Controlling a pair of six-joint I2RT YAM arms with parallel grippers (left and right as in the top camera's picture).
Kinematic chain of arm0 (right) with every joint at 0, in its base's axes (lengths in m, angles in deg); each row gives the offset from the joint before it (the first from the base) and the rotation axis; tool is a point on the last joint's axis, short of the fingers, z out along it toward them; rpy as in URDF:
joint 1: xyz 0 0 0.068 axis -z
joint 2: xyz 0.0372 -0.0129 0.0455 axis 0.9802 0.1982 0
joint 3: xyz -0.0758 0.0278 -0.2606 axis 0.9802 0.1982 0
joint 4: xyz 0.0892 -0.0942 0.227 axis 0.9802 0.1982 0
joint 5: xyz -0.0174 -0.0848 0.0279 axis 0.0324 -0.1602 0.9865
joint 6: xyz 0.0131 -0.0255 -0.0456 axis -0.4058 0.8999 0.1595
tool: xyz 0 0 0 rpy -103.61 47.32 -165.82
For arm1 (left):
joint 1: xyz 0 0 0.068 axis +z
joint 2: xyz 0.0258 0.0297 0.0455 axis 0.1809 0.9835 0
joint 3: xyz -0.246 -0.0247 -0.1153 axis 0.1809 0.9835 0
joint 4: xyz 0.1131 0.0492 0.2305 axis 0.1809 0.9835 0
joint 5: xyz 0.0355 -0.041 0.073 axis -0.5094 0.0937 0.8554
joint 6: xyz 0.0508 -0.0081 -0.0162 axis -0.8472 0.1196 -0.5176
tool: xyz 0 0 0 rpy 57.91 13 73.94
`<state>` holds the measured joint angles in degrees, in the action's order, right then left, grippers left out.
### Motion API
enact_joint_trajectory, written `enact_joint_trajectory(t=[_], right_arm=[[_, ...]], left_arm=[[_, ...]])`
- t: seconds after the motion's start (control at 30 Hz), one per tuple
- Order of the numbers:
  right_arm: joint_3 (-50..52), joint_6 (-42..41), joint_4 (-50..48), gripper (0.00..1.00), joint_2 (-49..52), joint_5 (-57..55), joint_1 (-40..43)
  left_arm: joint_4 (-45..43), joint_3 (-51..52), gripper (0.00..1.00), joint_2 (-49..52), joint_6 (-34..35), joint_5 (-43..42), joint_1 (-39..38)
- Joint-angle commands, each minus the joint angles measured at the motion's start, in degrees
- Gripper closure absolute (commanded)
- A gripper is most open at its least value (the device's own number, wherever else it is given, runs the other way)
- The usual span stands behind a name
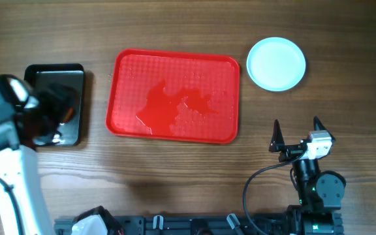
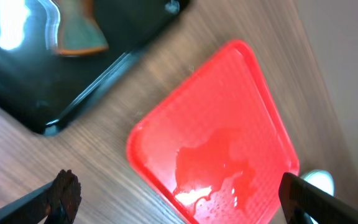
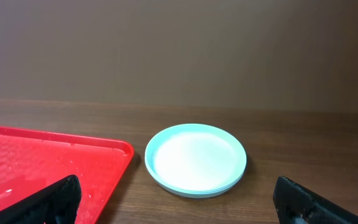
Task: Clean dirty plates on tray and stack at the side
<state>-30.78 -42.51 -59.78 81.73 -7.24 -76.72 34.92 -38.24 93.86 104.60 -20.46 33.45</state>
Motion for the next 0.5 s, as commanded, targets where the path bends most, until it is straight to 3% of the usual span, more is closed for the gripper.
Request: enact_joint_trajectory(t=[0.0, 0.03, 0.13, 0.23, 0.3, 0.47], right_arm=[[0.1, 0.7, -0.1, 0.00, 0.2, -1.0, 0.4], [0.1, 0.7, -0.1, 0.00, 0.5, -0.9, 0.4], [0.1, 0.7, -0.2, 0.00, 0.5, -1.0, 0.4], [0.1, 0.7, -0.1, 0.00, 0.5, -0.9, 0.4], [0.1, 0.7, -0.2, 0.00, 0.5, -1.0, 0.4], [0.1, 0.7, -0.1, 0.00, 0.5, -1.0, 0.4]], left_arm=[[-10.8, 13.2, 0.00, -6.1, -9.0, 0.0, -8.9], [-19.0, 20.6, 0.00, -9.3, -12.0, 0.0, -12.3], [-43.1, 41.6, 0.00, -20.1, -11.6, 0.0, -16.6], [-61.3, 57.5, 0.00, -30.6, -11.7, 0.0, -18.6], [-63.1, 60.7, 0.00, -34.9, -11.7, 0.7, -18.8], [-63.1, 63.8, 0.00, -42.7, -11.6, 12.1, -25.1]])
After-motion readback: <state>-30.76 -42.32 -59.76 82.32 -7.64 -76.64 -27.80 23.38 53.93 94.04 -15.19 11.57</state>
